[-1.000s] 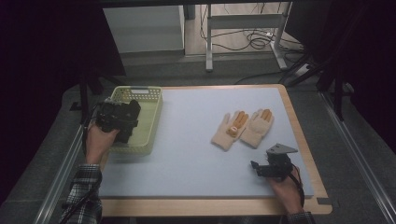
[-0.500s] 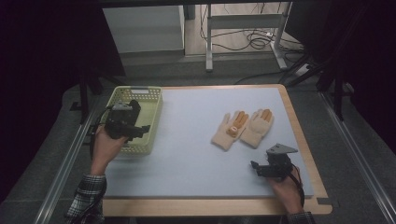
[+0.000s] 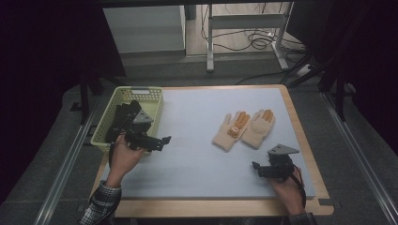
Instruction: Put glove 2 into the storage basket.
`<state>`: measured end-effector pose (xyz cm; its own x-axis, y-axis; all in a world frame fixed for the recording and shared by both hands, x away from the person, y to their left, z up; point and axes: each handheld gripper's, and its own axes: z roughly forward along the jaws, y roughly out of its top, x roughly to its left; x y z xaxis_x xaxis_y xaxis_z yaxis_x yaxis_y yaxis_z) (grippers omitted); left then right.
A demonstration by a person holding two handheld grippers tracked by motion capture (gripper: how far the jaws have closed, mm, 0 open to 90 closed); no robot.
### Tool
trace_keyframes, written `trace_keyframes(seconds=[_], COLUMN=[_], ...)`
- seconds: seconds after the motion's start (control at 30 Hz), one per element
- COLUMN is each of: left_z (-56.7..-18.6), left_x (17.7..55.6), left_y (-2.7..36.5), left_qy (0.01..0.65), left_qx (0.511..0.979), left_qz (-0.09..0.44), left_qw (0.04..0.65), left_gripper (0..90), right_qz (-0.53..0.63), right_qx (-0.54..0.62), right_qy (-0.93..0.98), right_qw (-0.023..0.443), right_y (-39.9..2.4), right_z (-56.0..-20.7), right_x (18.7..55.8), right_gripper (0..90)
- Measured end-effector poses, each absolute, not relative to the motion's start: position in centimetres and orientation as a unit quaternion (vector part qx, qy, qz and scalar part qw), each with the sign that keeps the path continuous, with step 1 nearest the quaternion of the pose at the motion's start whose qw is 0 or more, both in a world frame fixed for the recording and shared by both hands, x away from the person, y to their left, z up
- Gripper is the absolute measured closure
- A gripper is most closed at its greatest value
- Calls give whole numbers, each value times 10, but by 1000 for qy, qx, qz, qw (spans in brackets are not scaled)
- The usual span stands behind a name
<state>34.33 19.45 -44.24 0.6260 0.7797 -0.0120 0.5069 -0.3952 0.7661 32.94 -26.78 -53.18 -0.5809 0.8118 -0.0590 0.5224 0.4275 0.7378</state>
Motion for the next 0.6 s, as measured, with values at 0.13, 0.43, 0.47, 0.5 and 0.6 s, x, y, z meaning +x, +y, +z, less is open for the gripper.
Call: trace_keyframes(seconds=[0.13,0.43,0.47,0.5,0.6], left_z=[-453,-483,-486,-490,-501], left_x=[335,312,309,306,300], left_y=[181,156,154,152,149], left_qy=[382,357,355,354,353], left_qx=[821,835,837,838,841], left_qz=[171,168,166,166,165], left_qw=[389,383,382,381,375], left_gripper=[3,5,5,5,5], right_qz=[347,347,347,347,347], right_qx=[408,407,407,407,407], right_qy=[819,819,819,819,819], right_qw=[209,209,209,209,209], right_y=[-268,-268,-268,-268,-268], right_z=[-532,-532,-532,-532,-532], right_x=[329,329,329,329,329], right_gripper=[195,195,195,195,195])
